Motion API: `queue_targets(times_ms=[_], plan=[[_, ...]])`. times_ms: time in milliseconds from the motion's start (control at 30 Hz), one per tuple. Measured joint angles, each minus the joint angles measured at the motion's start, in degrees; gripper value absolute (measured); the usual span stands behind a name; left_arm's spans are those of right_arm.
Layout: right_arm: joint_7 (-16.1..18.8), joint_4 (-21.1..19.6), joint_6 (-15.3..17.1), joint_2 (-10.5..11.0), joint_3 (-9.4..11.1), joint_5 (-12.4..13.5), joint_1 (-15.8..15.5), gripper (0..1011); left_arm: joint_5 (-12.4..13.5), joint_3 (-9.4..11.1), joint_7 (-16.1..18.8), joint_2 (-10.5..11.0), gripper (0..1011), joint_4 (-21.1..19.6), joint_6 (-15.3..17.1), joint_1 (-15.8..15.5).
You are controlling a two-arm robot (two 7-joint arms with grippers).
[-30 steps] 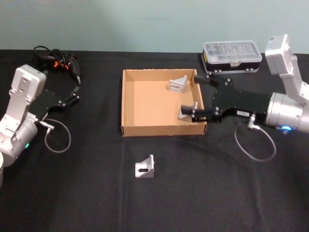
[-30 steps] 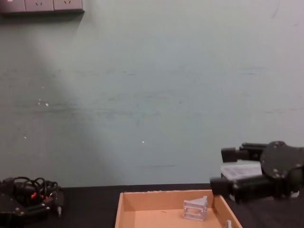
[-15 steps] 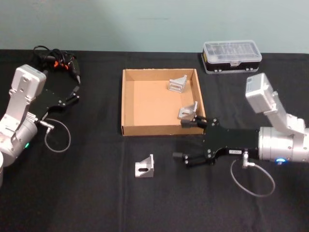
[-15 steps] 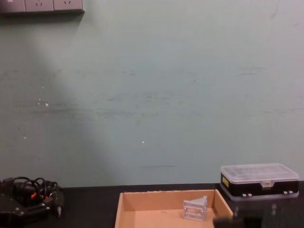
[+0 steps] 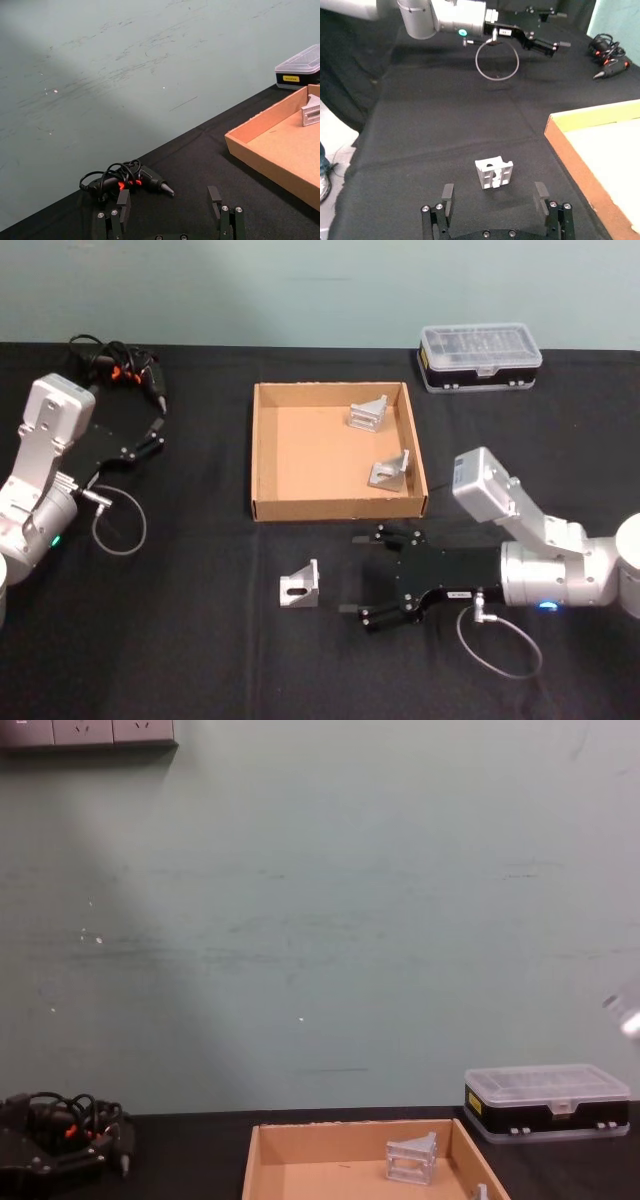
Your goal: Use one hand to pick up the angle iron from the table and place it into the box.
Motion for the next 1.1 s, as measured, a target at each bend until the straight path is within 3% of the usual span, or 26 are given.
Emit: queue_targets(times_ms=[533,1100], plan=[[-0.07,5.8,-0.78,-5.39,-3.17,-2.22,3.67,1004,0.0,0.0,0.0,0.0,1000,0.0,0.0,0.0],[1.08,8.81,-0.84,-7.94,-4.99,-2.39,5.67,1004,0.0,0.0,0.0,0.0,1000,0.0,0.0,0.0]])
